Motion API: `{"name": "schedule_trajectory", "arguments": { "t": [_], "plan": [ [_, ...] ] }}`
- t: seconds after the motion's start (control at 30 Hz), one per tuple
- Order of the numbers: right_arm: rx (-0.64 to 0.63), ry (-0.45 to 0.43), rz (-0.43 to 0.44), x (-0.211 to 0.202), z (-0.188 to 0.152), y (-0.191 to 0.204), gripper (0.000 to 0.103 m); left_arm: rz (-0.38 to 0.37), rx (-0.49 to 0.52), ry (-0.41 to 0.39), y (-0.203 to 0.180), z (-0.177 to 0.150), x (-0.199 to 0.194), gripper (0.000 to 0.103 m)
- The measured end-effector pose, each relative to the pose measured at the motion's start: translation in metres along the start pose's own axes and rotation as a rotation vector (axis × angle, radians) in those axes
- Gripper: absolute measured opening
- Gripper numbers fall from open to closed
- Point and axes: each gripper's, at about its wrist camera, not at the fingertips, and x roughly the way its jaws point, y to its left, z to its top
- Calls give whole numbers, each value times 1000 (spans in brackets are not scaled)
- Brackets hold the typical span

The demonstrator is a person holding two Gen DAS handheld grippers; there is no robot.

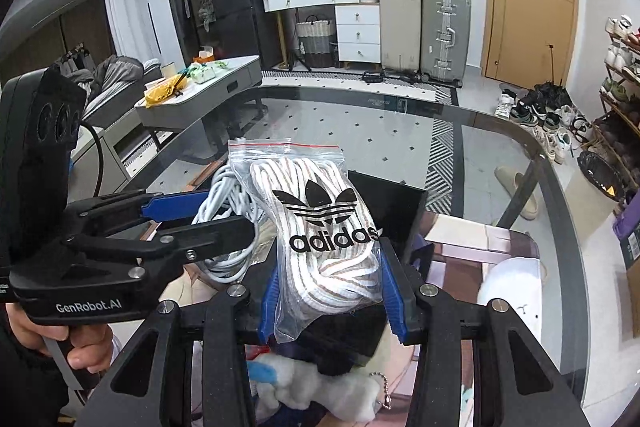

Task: Organize soft objects
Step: 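Carry the cable coil over the box with the left gripper while the right gripper carries the adidas bag, then open both grippers to drop the cable coil and adidas bag into the box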

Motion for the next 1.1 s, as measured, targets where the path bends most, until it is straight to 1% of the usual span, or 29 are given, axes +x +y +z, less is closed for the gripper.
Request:
{"name": "schedule_trajectory", "arguments": {
  "t": [0.17, 0.33, 0.4, 0.43, 0.53, 0.77, 0.87, 0.93, 0.97, 1.03, 1.1],
  "plan": [
    [-34, 33, -10, 14, 4, 0, 43, 12, 17, -4, -2, -1, 1, 55],
    [-74, 75, -17, 27, 5, -1, 43, 37, 34, 10, -7, -1, 3, 55],
    [-95, 81, -17, 29, 5, -2, 43, 32, 39, 27, -9, -3, 4, 53],
    [-97, 84, -14, 30, 6, -3, 43, 18, 32, 40, -10, -3, 5, 49],
    [-108, 95, -9, 30, 4, -5, 43, 58, 55, 48, -18, -7, 6, 46],
    [-142, 119, 7, 25, -3, -11, 43, 38, 57, 67, -26, -12, 2, 46],
    [-157, 126, 6, 24, -4, -9, 43, 29, 60, 63, -30, -14, 1, 46],
    [-161, 128, 4, 26, -3, -8, 45, 25, 57, 63, -30, -13, 1, 47],
    [-164, 126, 4, 26, -3, -5, 49, 16, 47, 64, -29, -12, 1, 47],
    [-176, 106, 2, 26, -4, -3, 52, -1, 30, 66, -25, -12, -2, 47],
    [-178, 78, -6, 19, -6, -2, 58, 17, 34, 47, -24, -11, -8, 55]
  ]
}}
